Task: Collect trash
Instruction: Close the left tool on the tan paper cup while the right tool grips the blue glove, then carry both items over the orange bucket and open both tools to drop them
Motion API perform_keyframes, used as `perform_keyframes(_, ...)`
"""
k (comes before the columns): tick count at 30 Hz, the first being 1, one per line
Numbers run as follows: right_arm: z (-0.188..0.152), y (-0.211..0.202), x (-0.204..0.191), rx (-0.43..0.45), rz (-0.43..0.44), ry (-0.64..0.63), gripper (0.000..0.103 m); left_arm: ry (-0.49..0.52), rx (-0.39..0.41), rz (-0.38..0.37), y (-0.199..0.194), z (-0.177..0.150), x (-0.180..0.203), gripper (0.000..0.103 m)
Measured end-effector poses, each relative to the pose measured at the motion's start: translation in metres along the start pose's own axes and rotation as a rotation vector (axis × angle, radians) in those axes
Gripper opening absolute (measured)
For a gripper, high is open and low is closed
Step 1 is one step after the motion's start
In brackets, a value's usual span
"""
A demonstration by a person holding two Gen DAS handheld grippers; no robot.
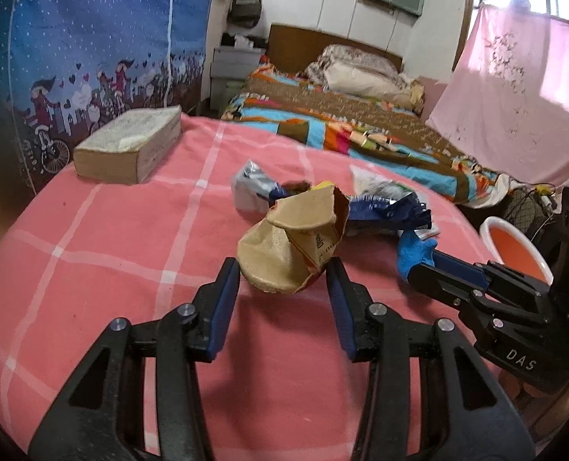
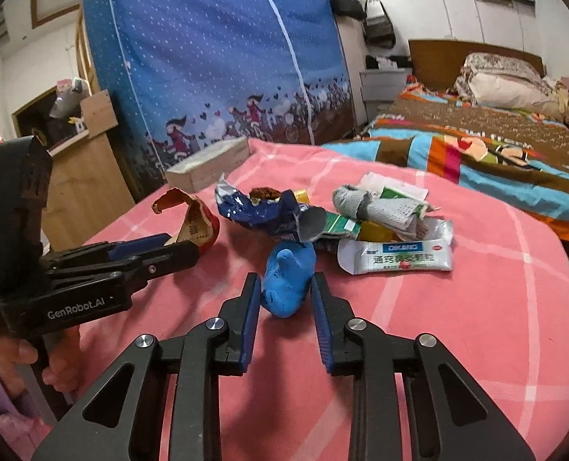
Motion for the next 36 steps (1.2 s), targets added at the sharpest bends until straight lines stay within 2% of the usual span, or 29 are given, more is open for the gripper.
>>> perform_keyframes(7, 0.009, -0.049, 0.003, 0.172, 0.014, -0.016, 0.025, 0.026, 0.137, -0.004, -0.028, 0.009, 0.023, 0.049)
perform_keyframes(11, 0.015, -0.070, 0.007, 0.242, 0.005, -0.025, 0.025, 0.067, 0.213, 0.007, -0.041, 0.018, 0.037, 0.049)
perform_keyframes(14, 0.014, -0.073, 0.014, 0.229, -0.038, -0.047, 0.025, 0.074, 0.238, 0.000, -0.045, 0.020, 0.046, 0.049)
perform_keyframes(19, 0.011, -0.081, 0.033, 0.199, -0.057, -0.001, 0.025, 0.077, 0.244, -0.013, -0.046, 0.020, 0.059, 0.049)
perform_keyframes(23, 0.007, -0.100, 0.049, 0.229, -0.080, 0.007, 0.025, 0.100, 0.272, -0.022, -0.051, 0.024, 0.079, 0.049)
perform_keyframes(26, 0.007, -0.123, 0.057, 0.291, -0.100, 0.004, 0.025, 0.115, 0.310, -0.045, -0.055, 0.033, 0.101, 0.049)
perform_keyframes(31, 0.021, -0.170, 0.076, 0.445, -0.146, 0.011, 0.025, 0.164, 0.388, -0.116, -0.060, 0.056, 0.152, 0.050)
perform_keyframes(36, 0.034, -0.212, 0.111, 0.553, -0.218, 0.070, 0.026, 0.221, 0.396, -0.192, -0.051, 0.071, 0.198, 0.050)
Point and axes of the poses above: each gripper's, at about its wrist camera, not at the fingertips, and y roughly the way its jaws point, x to its right, z to its top, the point moved 10 cm from there along y, roughly the way its jaws point, and after that the axes turned 13 degrees about y, right-handed, at the moved point
